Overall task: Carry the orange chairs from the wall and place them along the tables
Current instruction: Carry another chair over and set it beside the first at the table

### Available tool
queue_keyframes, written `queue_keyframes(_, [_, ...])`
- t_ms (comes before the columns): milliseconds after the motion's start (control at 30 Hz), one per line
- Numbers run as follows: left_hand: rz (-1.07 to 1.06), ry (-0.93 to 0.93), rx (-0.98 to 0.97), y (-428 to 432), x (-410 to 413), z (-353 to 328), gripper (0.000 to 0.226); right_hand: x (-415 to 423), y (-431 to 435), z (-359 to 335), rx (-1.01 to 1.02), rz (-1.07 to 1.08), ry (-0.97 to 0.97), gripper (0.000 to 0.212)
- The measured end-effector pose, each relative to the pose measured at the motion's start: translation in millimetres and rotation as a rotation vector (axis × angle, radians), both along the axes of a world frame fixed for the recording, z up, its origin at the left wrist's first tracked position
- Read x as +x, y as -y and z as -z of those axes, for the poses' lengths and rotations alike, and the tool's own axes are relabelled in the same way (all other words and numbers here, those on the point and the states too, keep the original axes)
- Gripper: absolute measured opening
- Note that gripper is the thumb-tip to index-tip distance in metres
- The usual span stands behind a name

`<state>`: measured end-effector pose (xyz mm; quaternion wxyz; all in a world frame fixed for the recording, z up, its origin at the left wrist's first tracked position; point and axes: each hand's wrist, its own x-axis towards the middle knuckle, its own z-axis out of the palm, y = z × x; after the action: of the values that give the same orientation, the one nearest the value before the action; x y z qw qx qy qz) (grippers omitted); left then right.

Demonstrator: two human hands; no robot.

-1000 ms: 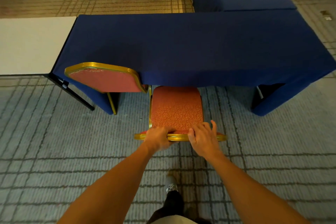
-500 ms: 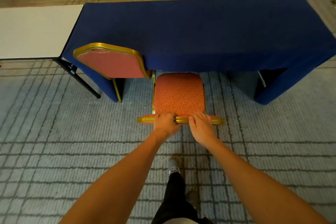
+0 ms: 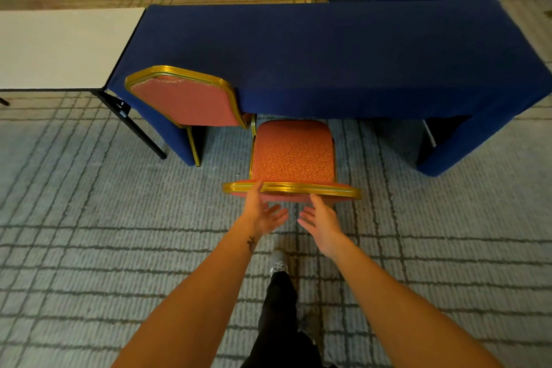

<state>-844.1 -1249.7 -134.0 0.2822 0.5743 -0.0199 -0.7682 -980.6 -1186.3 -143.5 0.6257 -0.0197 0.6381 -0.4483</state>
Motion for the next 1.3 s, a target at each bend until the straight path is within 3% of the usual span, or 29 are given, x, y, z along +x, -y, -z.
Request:
queue_keyframes(67, [-0.152, -0.142, 0.014, 21.7, -6.4, 8.2, 0.065, -3.5, 20.9, 1.3, -0.032, 0.14, 0.157, 0.036])
queue_keyframes(133, [-0.22, -0.189, 0.018, 37.6, -16.7, 14.4, 0.053, -5.3, 41.1, 5.1, -0.037, 0.268, 0.221, 0.035])
queue_keyframes(300, [-0.101, -0.083, -0.057, 56.3, -32.2, 41.4, 0.015, -8.5, 76.3, 21.0, -0.032, 0.393, 0.265, 0.031])
queue_keyframes(367, [-0.081, -0.071, -0.074, 70.0, -34.7, 42.8, 0.009, -13.6, 90.1, 24.1, -0.029, 0.401, 0.267, 0.022])
queue_keyframes(433, [-0.07, -0.046, -0.078, 87.2, -35.0, 41.4, 0.009, -14.4, 106.2, 26.5, -0.005, 0.402, 0.262, 0.008])
queue_keyframes(667, [-0.135, 0.027, -0.054, 161.8, -5.9, 23.5, 0.014, 25.1, 173.8, 15.4, -0.005, 0.42, 0.313, 0.007])
queue_keyframes(833, [-0.111, -0.024, -0.047, 185.7, -25.2, 34.2, 0.014, 0.9, 202.7, 27.7, -0.02, 0.373, 0.216, 0.008])
queue_keyframes(1033, [-0.083, -0.062, -0.118, 225.4, -59.9, 43.4, 0.01, -41.1, 247.4, 29.3, -0.054, 0.36, 0.159, 0.046])
queue_keyframes(1167, [-0.124, -0.062, -0.111, 254.6, -72.2, 44.3, 0.018, -54.0, 275.9, 29.9, -0.067, 0.351, 0.129, 0.053])
queue_keyframes(1300, [-0.12, -0.063, -0.108, 287.5, -84.9, 40.0, 0.018, -67.8, 308.6, 34.8, -0.084, 0.358, 0.148, 0.047])
